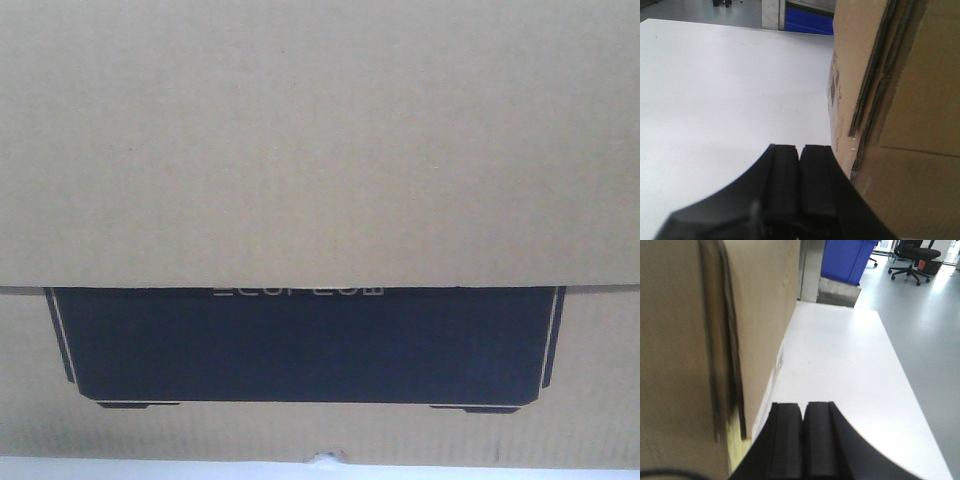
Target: Grab box from left shelf to table start
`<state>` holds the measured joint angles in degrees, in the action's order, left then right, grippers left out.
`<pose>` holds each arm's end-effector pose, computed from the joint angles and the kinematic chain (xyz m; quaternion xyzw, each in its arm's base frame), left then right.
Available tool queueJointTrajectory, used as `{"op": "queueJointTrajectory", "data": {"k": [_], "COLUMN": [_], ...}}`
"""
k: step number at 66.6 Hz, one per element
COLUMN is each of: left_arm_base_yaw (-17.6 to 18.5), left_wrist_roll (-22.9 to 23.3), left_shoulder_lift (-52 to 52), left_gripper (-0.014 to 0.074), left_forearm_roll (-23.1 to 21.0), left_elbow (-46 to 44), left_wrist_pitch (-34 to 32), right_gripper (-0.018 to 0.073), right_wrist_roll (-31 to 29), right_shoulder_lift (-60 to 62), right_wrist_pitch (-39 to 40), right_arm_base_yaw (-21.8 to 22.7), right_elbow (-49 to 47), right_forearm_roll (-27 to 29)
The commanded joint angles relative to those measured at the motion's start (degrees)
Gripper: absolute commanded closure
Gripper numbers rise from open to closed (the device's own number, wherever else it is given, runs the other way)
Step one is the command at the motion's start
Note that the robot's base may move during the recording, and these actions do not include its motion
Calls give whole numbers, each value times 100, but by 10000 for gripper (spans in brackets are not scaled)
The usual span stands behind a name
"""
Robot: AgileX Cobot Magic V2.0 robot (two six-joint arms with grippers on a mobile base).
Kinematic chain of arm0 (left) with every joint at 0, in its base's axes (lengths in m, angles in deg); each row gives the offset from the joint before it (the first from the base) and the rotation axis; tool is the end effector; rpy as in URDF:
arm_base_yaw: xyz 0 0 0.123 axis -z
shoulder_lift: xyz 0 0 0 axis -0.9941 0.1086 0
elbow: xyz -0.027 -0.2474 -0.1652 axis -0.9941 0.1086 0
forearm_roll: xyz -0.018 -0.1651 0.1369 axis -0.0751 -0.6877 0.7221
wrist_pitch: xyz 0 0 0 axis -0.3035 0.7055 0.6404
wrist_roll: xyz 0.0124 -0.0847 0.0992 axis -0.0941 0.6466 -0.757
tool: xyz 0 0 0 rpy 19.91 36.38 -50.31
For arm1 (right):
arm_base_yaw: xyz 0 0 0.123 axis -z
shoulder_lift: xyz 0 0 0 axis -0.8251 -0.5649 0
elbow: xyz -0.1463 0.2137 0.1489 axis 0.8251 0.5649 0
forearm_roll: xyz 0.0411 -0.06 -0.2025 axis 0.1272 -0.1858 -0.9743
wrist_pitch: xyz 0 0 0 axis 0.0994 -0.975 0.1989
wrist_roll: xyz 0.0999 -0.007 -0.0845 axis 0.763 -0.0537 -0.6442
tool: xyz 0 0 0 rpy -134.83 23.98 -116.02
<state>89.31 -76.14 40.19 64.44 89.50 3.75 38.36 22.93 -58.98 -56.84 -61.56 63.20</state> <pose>0.0434 -0.0061 0.1753 0.0165 0.7649 -0.0575 0.6413 0.0415 0.0017 0.1921 -0.0323 0.7583 -0.0100 0.6510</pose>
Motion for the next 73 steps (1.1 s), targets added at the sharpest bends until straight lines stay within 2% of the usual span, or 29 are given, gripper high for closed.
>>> {"op": "queueJointTrajectory", "data": {"k": [1, 4, 27, 73], "left_arm_base_yaw": [41, 41, 41, 41], "left_wrist_roll": [-17, -17, -17, -17], "left_shoulder_lift": [-65, -65, -65, -65], "left_gripper": [696, 696, 696, 696], "left_forearm_roll": [-34, -34, -34, -34], "left_elbow": [-29, -29, -29, -29], "left_wrist_pitch": [-458, -458, -458, -458], "right_gripper": [503, 503, 503, 503], "right_wrist_roll": [48, 135, 289, 289], "right_shoulder_lift": [73, 73, 73, 73], "right_wrist_pitch": [1068, 1257, 1080, 1080], "right_arm_base_yaw": [56, 77, 114, 114], "right_elbow": [264, 426, 401, 401], "right_forearm_roll": [-51, -4, 361, 361]}}
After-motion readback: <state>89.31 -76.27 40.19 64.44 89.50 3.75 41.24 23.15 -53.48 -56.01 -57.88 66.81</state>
